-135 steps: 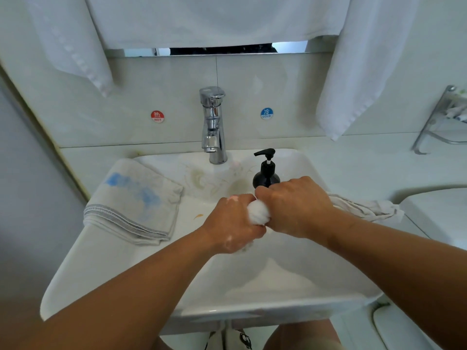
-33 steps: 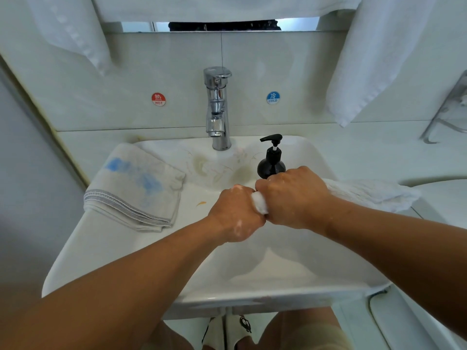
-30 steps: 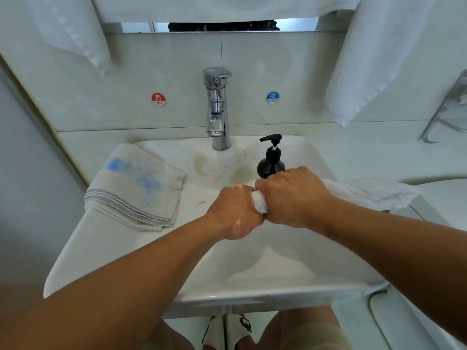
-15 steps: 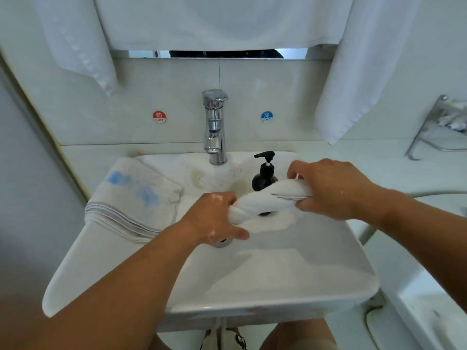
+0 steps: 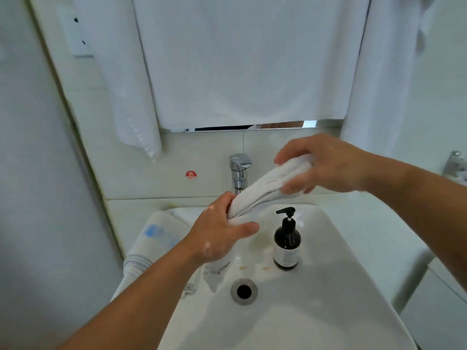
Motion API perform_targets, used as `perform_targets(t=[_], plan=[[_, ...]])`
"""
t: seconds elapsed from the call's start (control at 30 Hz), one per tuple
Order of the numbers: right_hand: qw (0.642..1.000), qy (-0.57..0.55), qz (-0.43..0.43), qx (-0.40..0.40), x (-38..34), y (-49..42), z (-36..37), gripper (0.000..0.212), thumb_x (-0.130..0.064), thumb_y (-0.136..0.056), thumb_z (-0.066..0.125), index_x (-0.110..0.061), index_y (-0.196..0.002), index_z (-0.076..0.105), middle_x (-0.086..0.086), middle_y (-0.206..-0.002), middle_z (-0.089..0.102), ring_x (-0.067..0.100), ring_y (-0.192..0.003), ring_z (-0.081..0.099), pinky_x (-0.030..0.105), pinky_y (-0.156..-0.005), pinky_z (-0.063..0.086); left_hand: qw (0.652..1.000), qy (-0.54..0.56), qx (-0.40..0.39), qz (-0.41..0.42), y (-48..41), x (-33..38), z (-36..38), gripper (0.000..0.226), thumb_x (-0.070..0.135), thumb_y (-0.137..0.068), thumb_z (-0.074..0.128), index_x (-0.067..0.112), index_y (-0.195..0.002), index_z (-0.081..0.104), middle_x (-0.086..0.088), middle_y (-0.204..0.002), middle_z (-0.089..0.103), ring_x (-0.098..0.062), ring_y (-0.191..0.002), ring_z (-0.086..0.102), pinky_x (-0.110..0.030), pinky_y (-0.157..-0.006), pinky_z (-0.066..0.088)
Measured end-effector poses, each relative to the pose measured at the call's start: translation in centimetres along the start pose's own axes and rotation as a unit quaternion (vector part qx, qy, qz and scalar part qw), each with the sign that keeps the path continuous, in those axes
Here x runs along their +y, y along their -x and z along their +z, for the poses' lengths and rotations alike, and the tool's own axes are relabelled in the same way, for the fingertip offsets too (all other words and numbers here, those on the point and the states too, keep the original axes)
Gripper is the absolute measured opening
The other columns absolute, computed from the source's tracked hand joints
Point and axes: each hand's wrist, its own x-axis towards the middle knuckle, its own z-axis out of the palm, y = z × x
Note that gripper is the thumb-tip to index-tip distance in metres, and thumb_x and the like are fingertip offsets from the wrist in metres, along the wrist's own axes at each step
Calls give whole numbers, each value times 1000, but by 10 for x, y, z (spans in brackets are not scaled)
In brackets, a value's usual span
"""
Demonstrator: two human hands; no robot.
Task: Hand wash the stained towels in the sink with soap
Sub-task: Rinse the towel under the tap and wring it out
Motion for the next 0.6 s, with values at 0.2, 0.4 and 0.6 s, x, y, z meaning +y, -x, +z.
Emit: perform_targets(t=[0.2,0.4,0.6], plan=[[976,-187,-38,106,-19,-10,26,55,-25,-61,96,-27,-108,66,1,-81,74,20,-65,70,29,-57,58,981,180,-8,65,2,33,-8,49,54,-85,72,37,-128,54,11,-113,72,-12,-102,71,-42,-92,59],[963,-236,-63,113,-36,-4,38,43,-32,-69,91,-27,-107,70,-3,-99,73,18,-81,74,33,-69,61,937,329,71,93,-7,53,-18,42,48,-84,70,24,-118,69,-1,-110,75,-22,-104,73,-43,-90,57],[942,-314,12,121,-27,2,45,12,-29,-93,70,-21,-98,78,3,-89,78,22,-82,75,43,-77,63,917,395,19,45,-8,42,-13,39,41,-89,65,24,-123,72,-8,-123,72,-30,-117,67,-54,-106,49]])
